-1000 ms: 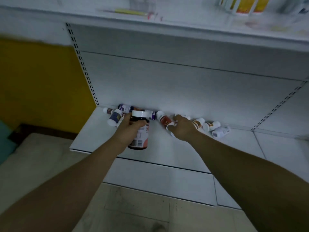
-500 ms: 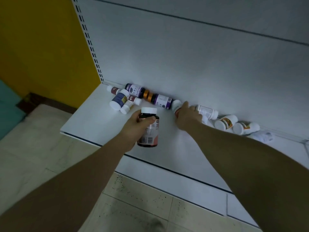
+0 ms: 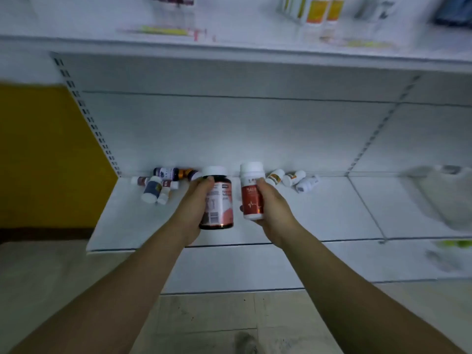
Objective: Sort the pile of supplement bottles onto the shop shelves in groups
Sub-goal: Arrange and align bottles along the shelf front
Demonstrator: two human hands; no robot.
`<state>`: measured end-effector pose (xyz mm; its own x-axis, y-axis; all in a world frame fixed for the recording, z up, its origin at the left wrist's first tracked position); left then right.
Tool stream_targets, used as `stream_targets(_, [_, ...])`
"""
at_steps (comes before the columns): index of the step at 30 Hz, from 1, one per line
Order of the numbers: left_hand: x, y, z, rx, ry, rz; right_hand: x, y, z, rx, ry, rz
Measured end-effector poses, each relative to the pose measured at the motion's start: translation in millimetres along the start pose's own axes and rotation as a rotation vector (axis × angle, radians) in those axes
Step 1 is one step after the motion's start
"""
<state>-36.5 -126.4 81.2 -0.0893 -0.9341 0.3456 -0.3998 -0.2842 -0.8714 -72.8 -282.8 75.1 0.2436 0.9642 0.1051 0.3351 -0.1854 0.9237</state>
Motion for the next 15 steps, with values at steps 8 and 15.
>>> stream_targets(8, [131.6,-27.7,-83.2,0.021,0.375,-0.04,-101.2,70.1,-141.0,-0.264,-0.268,0.122])
stream_targets(15, [278.1,-14.1,-142.3,-0.027,0.682,-0.001,-212.9,126.0,-232.7,-0.459,-0.436,0.198])
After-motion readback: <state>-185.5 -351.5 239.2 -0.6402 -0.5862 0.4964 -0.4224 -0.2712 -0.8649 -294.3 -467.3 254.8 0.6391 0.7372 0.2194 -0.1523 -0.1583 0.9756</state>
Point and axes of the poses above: each hand's wrist, its own z-axis towards the middle knuckle, its own x-axis out of the palm, y = z × x, the point moved 4 cm from there along z, towards the middle knuckle, and after that the axes turned 5 degrees about -z, right-handed, at the moved point
